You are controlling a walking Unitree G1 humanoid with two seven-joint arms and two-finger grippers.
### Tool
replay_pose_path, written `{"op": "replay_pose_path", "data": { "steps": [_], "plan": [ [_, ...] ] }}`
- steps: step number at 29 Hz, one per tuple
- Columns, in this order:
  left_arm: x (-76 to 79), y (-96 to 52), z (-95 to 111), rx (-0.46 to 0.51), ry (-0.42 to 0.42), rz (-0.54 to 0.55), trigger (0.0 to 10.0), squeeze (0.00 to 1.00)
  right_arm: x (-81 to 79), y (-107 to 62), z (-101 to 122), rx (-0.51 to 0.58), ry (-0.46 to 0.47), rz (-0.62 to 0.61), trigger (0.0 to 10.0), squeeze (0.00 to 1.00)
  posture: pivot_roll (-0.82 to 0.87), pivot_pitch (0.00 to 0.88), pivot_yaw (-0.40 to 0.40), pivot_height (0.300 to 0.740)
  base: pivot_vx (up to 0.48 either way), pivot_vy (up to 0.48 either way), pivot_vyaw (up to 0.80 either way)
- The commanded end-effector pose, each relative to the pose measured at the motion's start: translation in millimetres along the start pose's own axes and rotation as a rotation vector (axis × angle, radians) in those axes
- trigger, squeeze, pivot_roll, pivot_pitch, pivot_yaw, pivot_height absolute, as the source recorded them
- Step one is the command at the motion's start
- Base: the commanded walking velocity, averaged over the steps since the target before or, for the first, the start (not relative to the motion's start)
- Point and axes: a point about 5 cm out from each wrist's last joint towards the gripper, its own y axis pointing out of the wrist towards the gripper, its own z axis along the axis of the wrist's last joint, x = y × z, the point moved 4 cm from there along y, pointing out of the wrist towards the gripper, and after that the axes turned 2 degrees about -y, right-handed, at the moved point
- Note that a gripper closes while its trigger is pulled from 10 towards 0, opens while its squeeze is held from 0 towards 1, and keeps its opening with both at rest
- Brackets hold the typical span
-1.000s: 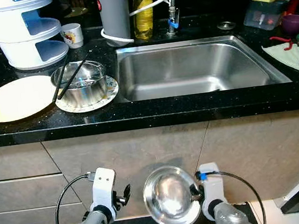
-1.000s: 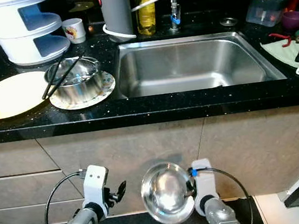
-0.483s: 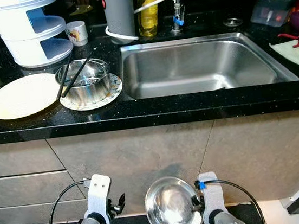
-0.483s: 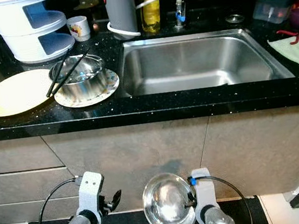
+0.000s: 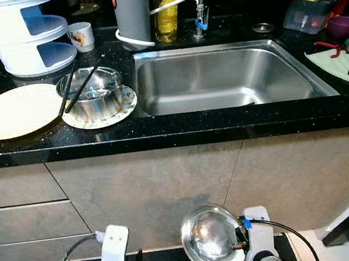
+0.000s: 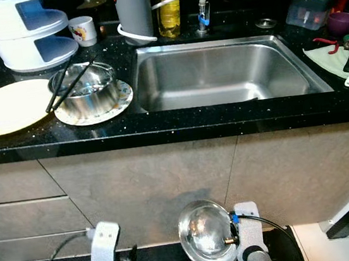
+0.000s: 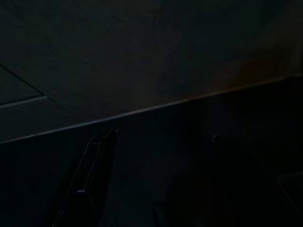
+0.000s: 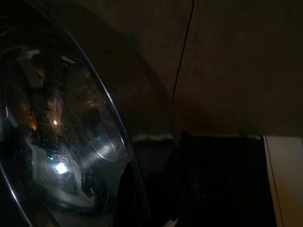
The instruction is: Kitchen organization
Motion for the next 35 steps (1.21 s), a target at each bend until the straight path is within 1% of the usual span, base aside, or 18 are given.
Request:
{"op": "replay_pose_path", "data": {
  "steps": [1,2,3,4,6,8,13,14,15,16,22,26,27,28,29,35],
  "plan": [
    [5.3,-4.3,-13.2,-0.035,0.014,-0.012,10.0,0.0,-2.1,-1.4,0.0,0.012,0.002,0.016,10.0,0.0,-0.11,0.117,-0.046,0.74,0.0,0.0,0.0],
    [6.3,-5.2,-15.5,-0.041,0.019,-0.014,10.0,0.0,-4.9,-0.8,-0.2,0.008,-0.004,0.034,10.0,0.0,-0.11,0.117,-0.046,0.74,0.0,0.0,0.0],
    [9.2,-6.3,-17.2,-0.042,0.022,-0.016,10.0,0.0,-5.1,-1.0,-1.9,-0.001,-0.015,0.046,10.0,0.0,-0.09,0.1,-0.065,0.74,0.0,0.0,0.0],
    [11.2,-6.9,-17.7,-0.04,0.023,-0.017,10.0,0.0,-4.7,-1.1,-2.9,-0.005,-0.021,0.052,10.0,0.0,-0.09,0.1,-0.065,0.74,0.0,0.0,0.0],
    [13.2,-8.2,-16.7,-0.031,0.021,-0.016,10.0,0.0,-3.2,-0.2,-2.7,-0.01,-0.009,0.058,10.0,0.0,-0.07,0.092,-0.075,0.74,0.0,0.0,0.0],
    [13.5,-9.2,-16.6,-0.027,0.023,-0.016,10.0,0.0,-2.9,0.4,-1.4,-0.005,0.003,0.059,10.0,0.0,-0.06,0.088,-0.08,0.74,0.0,0.0,0.0],
    [11.6,-14.3,-26.7,-0.056,0.031,-0.013,10.0,0.0,-3.3,1.8,0.7,0.0,0.032,0.065,10.0,0.0,-0.06,0.092,-0.062,0.74,0.0,0.0,0.0],
    [15.1,-14.3,-27.5,-0.059,0.051,-0.039,10.0,0.0,-3.8,0.6,-1.6,-0.004,0.036,0.068,10.0,0.0,-0.06,0.104,-0.039,0.74,0.0,0.0,0.0],
    [15.1,-14.3,-27.5,-0.059,0.051,-0.039,10.0,0.0,-3.8,0.6,-1.6,-0.004,0.036,0.068,10.0,0.0,-0.06,0.104,-0.039,0.74,0.0,0.0,0.0],
    [19.3,-13.9,-26.5,-0.055,0.059,-0.056,10.0,0.0,-4.0,-1.2,-4.2,-0.005,0.041,0.074,10.0,0.0,-0.06,0.112,-0.032,0.74,0.0,0.0,0.0],
    [23.3,-14.5,-26.8,-0.053,0.059,-0.063,10.0,0.0,-4.6,-4.4,-9.7,-0.015,0.044,0.079,10.0,0.0,-0.06,0.117,-0.03,0.74,0.0,0.0,0.0],
    [32.7,-17.6,-32.9,-0.07,0.048,-0.089,10.0,0.0,-6.3,-7.7,-16.0,-0.031,0.022,0.102,10.0,0.0,-0.07,0.116,-0.03,0.74,0.0,0.0,0.0],
    [32.7,-17.6,-32.9,-0.07,0.048,-0.089,10.0,0.0,-6.3,-7.7,-16.0,-0.031,0.022,0.102,10.0,0.0,-0.07,0.116,-0.03,0.74,0.0,0.0,0.0],
    [39.1,-19.2,-36.6,-0.081,0.048,-0.108,10.0,0.0,-4.4,-8.1,-16.4,-0.033,0.015,0.101,10.0,0.0,-0.08,0.114,-0.033,0.74,0.0,0.0,0.0],
    [41.7,-19.7,-37.9,-0.085,0.049,-0.114,10.0,0.0,-3.1,-8.5,-16.9,-0.034,0.013,0.099,10.0,0.0,-0.08,0.112,-0.035,0.74,0.0,0.0,0.0],
    [49.4,-21.6,-42.7,-0.098,0.055,-0.131,10.0,0.0,0.8,-9.5,-18.0,-0.037,0.001,0.097,10.0,0.0,-0.08,0.116,-0.033,0.74,0.0,0.0,0.0]
  ]
}}
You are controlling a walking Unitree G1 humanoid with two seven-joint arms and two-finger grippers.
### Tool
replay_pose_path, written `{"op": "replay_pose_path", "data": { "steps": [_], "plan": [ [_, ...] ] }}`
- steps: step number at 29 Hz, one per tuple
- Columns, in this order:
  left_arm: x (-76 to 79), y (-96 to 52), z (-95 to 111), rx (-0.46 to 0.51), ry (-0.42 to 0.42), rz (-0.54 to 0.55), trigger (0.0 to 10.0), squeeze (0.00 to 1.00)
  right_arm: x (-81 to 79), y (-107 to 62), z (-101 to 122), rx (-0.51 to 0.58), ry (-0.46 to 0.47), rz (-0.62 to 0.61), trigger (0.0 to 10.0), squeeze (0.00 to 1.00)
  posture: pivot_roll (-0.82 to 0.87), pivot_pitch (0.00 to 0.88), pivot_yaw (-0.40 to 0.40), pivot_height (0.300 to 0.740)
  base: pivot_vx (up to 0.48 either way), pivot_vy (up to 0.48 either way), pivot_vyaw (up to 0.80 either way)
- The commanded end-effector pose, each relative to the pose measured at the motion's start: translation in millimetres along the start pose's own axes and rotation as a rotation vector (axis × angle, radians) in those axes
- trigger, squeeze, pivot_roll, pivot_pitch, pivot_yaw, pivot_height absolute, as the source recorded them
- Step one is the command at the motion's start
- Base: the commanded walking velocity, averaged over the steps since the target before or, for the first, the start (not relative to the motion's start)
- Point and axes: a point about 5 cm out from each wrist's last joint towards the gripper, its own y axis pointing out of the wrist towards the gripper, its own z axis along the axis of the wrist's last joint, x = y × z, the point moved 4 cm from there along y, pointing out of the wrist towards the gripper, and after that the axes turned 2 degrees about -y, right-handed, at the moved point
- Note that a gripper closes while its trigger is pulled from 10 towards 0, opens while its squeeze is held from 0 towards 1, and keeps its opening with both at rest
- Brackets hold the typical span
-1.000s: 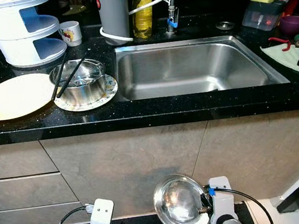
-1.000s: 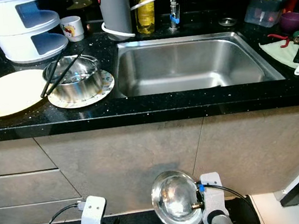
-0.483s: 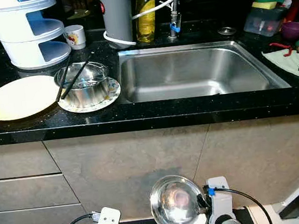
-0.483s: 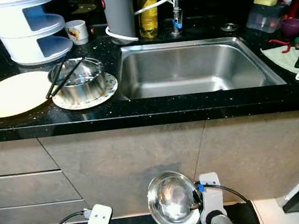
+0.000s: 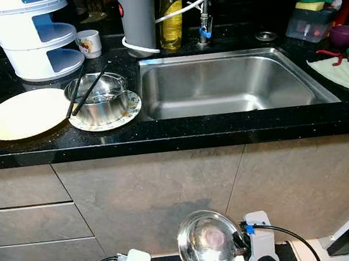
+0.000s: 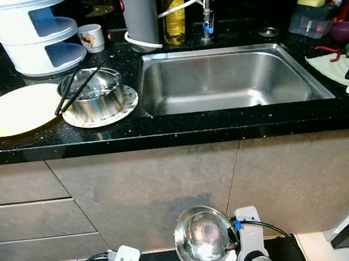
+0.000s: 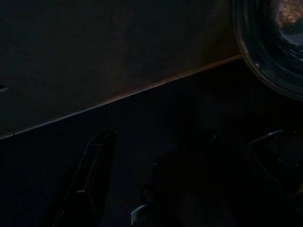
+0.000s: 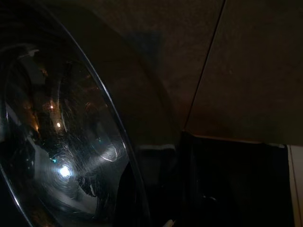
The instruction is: Kitchen organization
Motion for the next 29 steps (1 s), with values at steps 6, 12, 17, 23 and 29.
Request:
{"op": "replay_pose_path", "data": {
  "steps": [6,12,17,23,29],
  "plan": [
    [6.7,-4.5,-12.6,-0.034,-0.009,0.001,10.0,0.0,-8.3,-5.7,-14.0,-0.036,-0.031,0.042,10.0,0.0,-0.07,0.107,-0.073,0.74,0.0,0.0,0.0],
    [13.6,-2.1,-14.0,-0.039,-0.006,-0.004,10.0,0.0,7.8,-10.2,-18.0,-0.047,-0.031,-0.021,10.0,0.0,-0.11,0.125,0.006,0.74,0.0,0.0,0.0],
    [16.6,-0.1,-7.9,-0.011,-0.03,0.007,10.0,0.0,22.9,-15.2,-19.4,-0.043,-0.014,-0.073,10.0,0.0,-0.12,0.133,0.013,0.74,0.0,0.0,0.0],
    [28.7,2.0,-4.1,0.003,-0.003,-0.032,10.0,0.0,36.3,-18.1,-15.7,-0.024,0.006,-0.114,10.0,0.0,-0.13,0.143,0.014,0.74,0.0,0.0,0.0],
    [31.5,4.8,-1.2,0.001,-0.001,-0.04,10.0,0.0,42.7,-18.2,-11.3,-0.009,0.014,-0.134,10.0,0.0,-0.15,0.146,0.023,0.74,0.0,0.0,0.0]
  ]
}}
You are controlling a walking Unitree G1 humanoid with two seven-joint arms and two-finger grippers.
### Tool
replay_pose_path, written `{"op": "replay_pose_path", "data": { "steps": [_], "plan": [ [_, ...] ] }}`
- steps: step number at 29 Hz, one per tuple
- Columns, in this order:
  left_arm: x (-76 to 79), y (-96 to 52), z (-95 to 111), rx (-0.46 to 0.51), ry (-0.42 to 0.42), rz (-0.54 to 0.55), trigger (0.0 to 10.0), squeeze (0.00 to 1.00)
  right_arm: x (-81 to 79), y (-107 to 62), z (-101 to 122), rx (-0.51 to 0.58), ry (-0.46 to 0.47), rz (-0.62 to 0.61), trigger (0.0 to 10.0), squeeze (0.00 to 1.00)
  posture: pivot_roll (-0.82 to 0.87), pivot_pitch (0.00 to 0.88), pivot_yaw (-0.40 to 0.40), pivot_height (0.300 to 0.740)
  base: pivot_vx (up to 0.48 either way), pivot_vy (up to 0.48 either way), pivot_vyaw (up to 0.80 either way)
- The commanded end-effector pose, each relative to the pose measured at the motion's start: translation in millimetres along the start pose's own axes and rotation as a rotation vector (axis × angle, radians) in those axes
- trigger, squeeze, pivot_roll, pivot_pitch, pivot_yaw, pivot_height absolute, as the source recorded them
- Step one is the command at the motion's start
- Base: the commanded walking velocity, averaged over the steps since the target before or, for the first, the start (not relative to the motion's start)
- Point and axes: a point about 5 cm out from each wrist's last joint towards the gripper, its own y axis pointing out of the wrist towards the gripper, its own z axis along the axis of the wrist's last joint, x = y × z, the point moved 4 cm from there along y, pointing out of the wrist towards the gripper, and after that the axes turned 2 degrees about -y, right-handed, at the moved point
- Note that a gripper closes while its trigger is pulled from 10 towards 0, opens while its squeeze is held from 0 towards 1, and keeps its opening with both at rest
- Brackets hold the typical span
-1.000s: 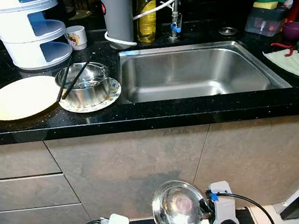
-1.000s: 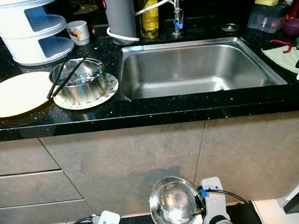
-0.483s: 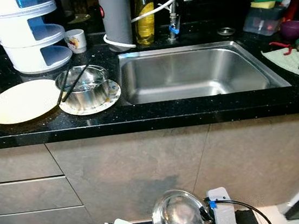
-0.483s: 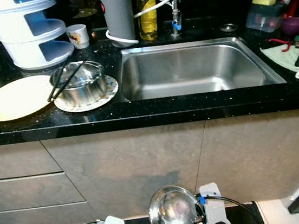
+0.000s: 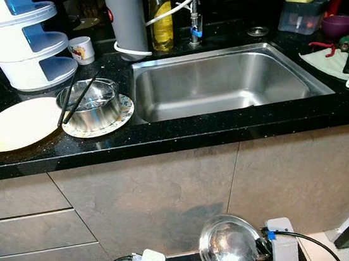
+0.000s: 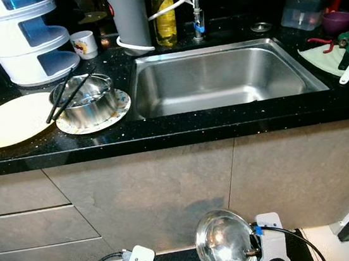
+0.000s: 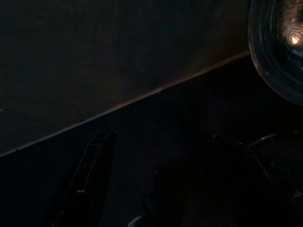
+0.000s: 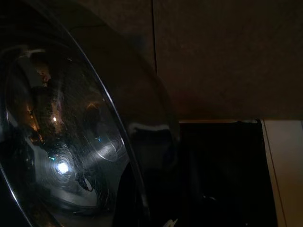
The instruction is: Kitchen organization
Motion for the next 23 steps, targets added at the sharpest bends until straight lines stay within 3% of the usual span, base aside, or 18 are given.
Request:
{"op": "replay_pose_path", "data": {
  "steps": [1,7,10,21,22,23],
  "plan": [
    [4.8,-1.0,-7.6,-0.031,-0.004,-0.008,10.0,0.0,3.4,-0.2,5.5,0.03,0.016,-0.015,10.0,0.0,-0.17,0.148,0.024,0.74,0.0,0.0,0.0],
    [-11.8,6.2,6.8,0.001,0.0,0.044,10.0,0.0,-4.8,4.9,19.6,0.075,0.021,0.02,10.0,0.0,-0.19,0.154,0.002,0.74,0.0,0.0,0.0],
    [-27.3,8.7,14.2,0.017,-0.001,0.092,10.0,0.0,-15.1,10.8,29.2,0.094,0.036,0.045,10.0,0.0,-0.17,0.15,-0.014,0.74,0.0,0.0,0.0],
    [-51.3,3.5,13.3,0.021,-0.011,0.135,10.0,0.0,-35.3,13.6,28.8,0.088,0.057,0.073,10.0,0.0,-0.13,0.151,0.0,0.74,0.0,0.0,0.0],
    [-55.3,3.0,13.8,0.021,0.003,0.137,10.0,0.0,-38.5,13.8,28.2,0.086,0.06,0.075,10.0,0.0,-0.13,0.157,0.002,0.74,0.0,0.0,0.0],
    [-69.5,2.3,19.9,0.033,0.011,0.152,10.0,0.0,-49.1,13.7,26.5,0.081,0.055,0.103,10.0,0.0,-0.12,0.173,0.007,0.74,0.0,0.0,0.0]
  ]
}}
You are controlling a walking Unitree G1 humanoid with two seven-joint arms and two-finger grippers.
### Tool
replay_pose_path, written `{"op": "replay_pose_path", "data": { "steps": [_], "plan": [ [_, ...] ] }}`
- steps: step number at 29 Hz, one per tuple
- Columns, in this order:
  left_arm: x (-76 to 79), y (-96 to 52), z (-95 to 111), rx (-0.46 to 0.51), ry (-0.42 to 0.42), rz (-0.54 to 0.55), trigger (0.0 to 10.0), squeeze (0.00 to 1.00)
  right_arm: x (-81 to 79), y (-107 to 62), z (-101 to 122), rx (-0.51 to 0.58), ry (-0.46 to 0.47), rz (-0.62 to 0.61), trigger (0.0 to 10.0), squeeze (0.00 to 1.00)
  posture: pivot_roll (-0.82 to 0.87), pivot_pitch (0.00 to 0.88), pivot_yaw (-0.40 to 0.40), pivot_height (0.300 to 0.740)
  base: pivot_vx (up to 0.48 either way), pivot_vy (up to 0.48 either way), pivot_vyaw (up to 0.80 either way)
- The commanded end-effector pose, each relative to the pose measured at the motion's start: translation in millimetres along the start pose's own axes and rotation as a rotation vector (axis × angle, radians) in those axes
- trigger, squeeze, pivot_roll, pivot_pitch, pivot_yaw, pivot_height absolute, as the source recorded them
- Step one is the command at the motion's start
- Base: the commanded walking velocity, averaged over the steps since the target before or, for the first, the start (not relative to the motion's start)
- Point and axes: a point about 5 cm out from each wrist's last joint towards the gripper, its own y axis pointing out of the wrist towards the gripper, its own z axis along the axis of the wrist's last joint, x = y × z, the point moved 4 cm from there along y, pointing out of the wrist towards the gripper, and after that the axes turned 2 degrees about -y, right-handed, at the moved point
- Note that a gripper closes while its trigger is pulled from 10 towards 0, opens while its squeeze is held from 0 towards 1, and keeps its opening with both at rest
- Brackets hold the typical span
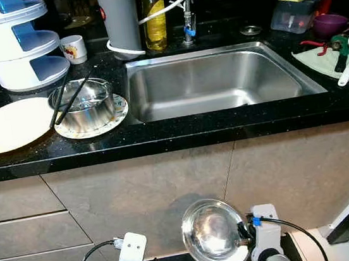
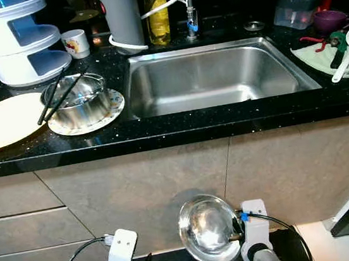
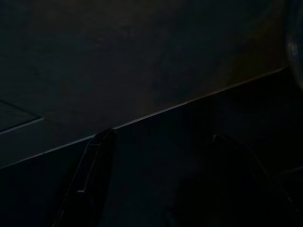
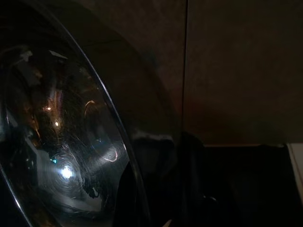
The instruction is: Kitchen organization
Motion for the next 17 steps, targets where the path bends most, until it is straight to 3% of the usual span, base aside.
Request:
{"op": "replay_pose_path", "data": {
  "steps": [1,5,17],
  "plan": [
    [-13.1,-1.1,-0.7,-0.008,0.005,0.017,10.0,0.0,-8.5,-1.4,-5.8,-0.018,0.002,0.02,10.0,0.0,-0.12,0.173,0.007,0.74,0.0,0.0,0.0],
    [-18.0,-0.9,2.9,0.003,0.004,0.006,10.0,0.0,-10.5,-4.1,-7.8,-0.013,0.001,0.033,10.0,0.0,-0.13,0.19,-0.003,0.74,0.0,0.0,0.0],
    [-3.8,2.0,4.0,0.006,-0.024,-0.026,10.0,0.0,27.9,-7.1,4.9,0.029,0.029,-0.077,10.0,0.0,-0.18,0.163,0.014,0.74,0.0,0.0,0.0]
  ]
}}
